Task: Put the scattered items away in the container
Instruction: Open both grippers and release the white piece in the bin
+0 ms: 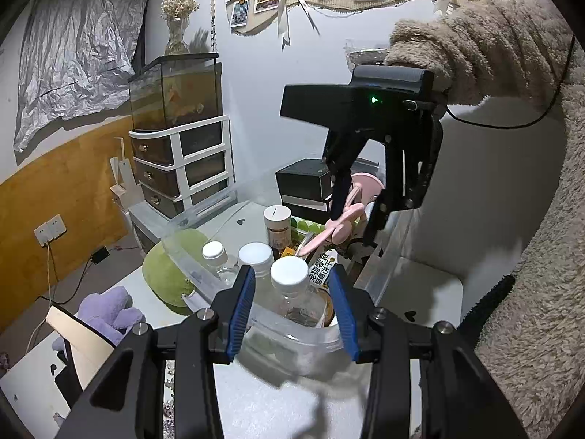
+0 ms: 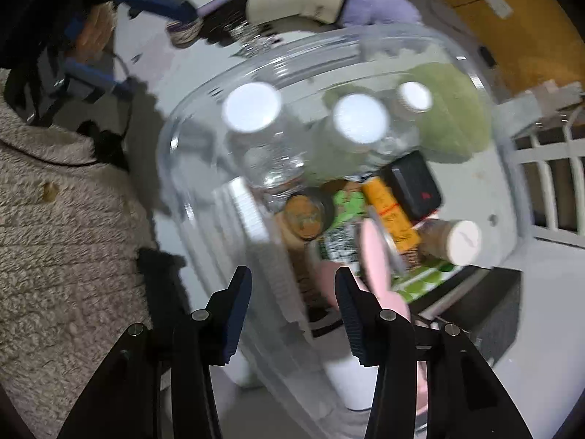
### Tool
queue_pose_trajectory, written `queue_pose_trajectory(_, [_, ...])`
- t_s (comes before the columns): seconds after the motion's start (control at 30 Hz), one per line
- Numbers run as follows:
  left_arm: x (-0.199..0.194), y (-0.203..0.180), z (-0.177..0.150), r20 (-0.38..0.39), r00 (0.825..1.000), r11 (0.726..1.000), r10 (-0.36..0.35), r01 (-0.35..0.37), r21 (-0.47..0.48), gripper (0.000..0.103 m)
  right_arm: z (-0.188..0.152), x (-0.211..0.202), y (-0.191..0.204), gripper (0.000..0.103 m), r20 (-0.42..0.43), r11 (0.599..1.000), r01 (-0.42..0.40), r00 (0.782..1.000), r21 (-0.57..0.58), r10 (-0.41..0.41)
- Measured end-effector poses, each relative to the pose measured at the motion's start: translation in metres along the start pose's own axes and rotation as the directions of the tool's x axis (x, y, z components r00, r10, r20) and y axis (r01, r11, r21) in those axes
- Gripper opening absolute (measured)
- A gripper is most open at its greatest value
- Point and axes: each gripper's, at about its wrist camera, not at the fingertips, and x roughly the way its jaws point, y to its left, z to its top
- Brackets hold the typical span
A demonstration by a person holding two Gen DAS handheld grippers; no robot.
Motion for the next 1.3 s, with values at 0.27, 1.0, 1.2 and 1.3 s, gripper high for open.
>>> queue_pose_trajectory(0.27, [0.001,0.003,0.003,0.030,0.998,0.996,0.061,-0.060,-0.059,0.093,-0.002,-0.005,-0.011,0.101,0.066,0.991,0.021,0.997,0.129,-0.030])
queue_pose_trajectory(1.0, [-0.021,0.029,0.003,-0.024,0.995,0.984,0.098,-0.101,-0.144,0.103,0.014,-0.039,0.000,0.103,0.024,0.883,0.328,0.934,0.337,-0.356])
queue_pose_trajectory(1.2, [-0.042,0.041,-0.003,-0.023,0.995,0.983,0.096,-0.099,-0.156,0.103,0.021,-0.051,0.022,0.103,0.068,0.742,0.397,0.858,0.540,-0.508])
queue_pose_trajectory(1.3, [-0.050,0.045,-0.007,-0.023,0.995,0.982,0.098,-0.101,-0.159,0.103,0.023,-0.052,0.038,0.103,0.097,0.664,0.386,0.816,0.640,-0.569])
